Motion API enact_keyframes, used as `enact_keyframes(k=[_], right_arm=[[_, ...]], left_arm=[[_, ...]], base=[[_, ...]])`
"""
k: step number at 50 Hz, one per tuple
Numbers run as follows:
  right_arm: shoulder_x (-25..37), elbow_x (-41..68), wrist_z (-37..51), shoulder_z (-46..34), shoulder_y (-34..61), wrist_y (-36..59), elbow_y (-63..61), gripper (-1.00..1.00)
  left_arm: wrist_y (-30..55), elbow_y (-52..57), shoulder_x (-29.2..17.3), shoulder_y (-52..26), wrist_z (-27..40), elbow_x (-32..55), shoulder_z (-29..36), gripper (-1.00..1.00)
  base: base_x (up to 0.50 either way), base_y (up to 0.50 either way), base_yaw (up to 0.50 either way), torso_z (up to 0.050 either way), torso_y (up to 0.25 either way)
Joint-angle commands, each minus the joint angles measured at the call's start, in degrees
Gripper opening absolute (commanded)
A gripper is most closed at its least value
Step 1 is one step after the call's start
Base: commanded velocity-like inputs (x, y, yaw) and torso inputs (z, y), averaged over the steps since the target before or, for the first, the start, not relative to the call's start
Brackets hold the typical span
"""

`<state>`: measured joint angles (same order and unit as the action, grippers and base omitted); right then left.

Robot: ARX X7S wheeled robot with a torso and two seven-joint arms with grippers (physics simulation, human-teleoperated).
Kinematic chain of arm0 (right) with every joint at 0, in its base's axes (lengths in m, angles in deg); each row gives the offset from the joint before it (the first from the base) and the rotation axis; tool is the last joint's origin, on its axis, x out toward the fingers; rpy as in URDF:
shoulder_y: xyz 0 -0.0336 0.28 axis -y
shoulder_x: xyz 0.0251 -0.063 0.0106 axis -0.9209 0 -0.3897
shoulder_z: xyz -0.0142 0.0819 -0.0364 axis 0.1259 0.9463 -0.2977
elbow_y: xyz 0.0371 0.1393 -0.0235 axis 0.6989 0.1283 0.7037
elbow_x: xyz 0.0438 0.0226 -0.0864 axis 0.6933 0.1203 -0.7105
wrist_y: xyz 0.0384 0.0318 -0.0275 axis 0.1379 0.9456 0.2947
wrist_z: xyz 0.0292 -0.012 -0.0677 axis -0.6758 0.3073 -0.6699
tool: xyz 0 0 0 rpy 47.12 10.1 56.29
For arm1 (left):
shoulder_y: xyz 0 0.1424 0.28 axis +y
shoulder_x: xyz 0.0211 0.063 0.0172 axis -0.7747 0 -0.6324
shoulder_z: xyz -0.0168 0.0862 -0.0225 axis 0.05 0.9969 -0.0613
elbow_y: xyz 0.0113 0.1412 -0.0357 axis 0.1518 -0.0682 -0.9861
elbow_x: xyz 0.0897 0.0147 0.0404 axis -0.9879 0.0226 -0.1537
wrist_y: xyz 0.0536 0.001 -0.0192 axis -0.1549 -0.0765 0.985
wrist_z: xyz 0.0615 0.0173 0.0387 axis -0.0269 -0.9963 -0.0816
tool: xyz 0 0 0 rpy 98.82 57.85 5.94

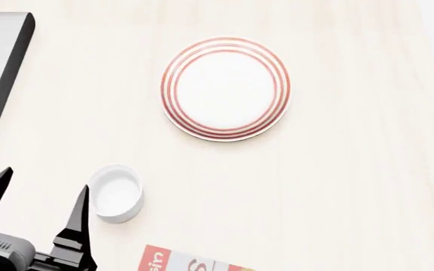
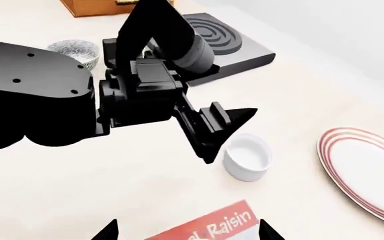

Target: Pick the akita bowl on the cookies box and place it on the plate.

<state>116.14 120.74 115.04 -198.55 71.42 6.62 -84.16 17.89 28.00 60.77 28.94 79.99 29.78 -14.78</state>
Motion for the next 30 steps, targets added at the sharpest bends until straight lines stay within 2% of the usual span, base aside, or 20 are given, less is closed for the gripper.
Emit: enact_keyframes(k=[1,4,12,22,30], right_arm=[[-24.2,-4.1,16.9,-37.2,20.6,-21.7,0.0,1.00],[-27.9,-4.1,18.8,-39.1,20.3,-23.4,0.0,1.00],[-32.6,-0.4,17.7,-40.9,19.5,-24.9,0.0,1.00],[-43.1,0.0,21.6,-46.6,18.7,-30.0,-0.1,1.00],[-43.3,3.5,18.0,-45.6,19.5,-29.5,0.3,1.00]], left_arm=[[0.0,0.6,0.9,0.2,-1.6,-1.3,-0.9,1.00],[0.0,0.7,0.8,0.3,-1.6,-1.2,-0.9,1.00],[-0.1,0.7,0.6,0.4,-1.5,-1.1,-0.9,1.00],[-0.2,0.8,0.4,0.4,-1.5,-1.0,-0.8,1.00],[-0.5,0.8,0.3,0.7,-1.5,-0.9,-0.8,1.00]], base=[[0.00,0.00,0.00,0.000,0.000],[0.00,0.00,0.00,0.000,0.000],[0.00,0.00,0.00,0.000,0.000],[0.00,0.00,0.00,0.000,0.000],[0.00,0.00,0.00,0.000,0.000]])
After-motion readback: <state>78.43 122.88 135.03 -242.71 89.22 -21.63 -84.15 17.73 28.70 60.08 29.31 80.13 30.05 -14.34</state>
